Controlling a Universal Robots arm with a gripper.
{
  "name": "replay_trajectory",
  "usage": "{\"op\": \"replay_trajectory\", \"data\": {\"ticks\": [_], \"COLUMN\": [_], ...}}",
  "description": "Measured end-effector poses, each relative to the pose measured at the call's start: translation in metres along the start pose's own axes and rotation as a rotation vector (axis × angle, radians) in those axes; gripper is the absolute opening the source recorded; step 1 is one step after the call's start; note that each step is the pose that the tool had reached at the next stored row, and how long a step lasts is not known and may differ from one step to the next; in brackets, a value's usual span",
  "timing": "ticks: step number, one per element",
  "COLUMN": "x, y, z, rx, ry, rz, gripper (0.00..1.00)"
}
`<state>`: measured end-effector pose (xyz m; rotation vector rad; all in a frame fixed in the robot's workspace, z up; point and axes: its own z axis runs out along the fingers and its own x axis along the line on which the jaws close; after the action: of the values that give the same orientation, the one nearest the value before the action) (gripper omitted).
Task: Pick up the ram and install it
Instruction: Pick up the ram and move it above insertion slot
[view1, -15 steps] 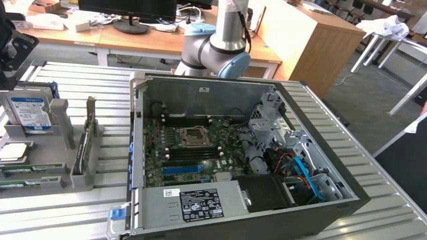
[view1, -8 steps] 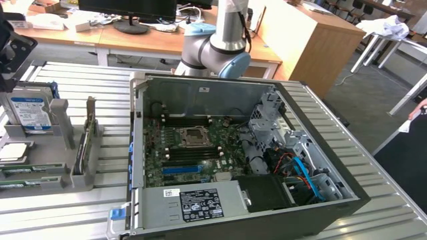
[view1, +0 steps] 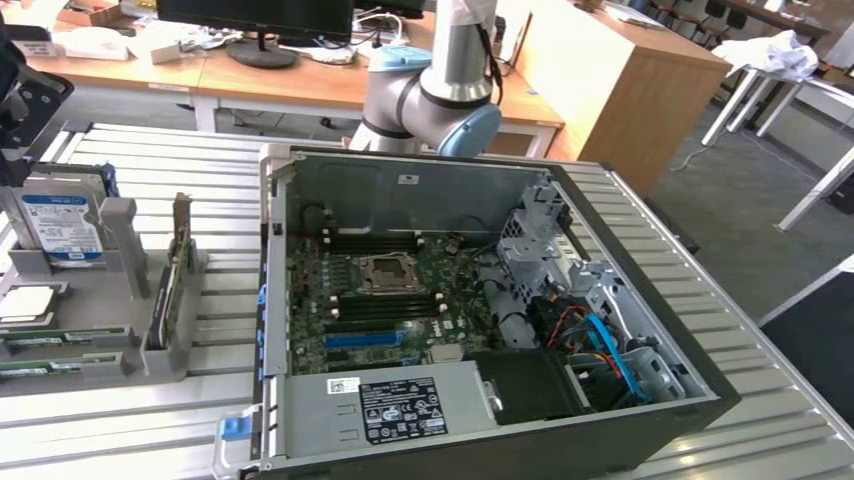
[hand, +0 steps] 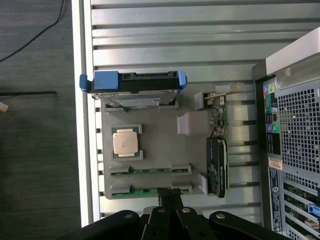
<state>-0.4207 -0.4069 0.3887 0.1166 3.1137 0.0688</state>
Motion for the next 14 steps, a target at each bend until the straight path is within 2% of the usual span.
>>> {"op": "replay_trajectory", "data": {"ticks": [14], "x": [0.0], "y": [0.0], "z": [0.0001], "rx": [-0.0003], "ry": [0.0008], "rz": [-0.017], "gripper": [0.11]}}
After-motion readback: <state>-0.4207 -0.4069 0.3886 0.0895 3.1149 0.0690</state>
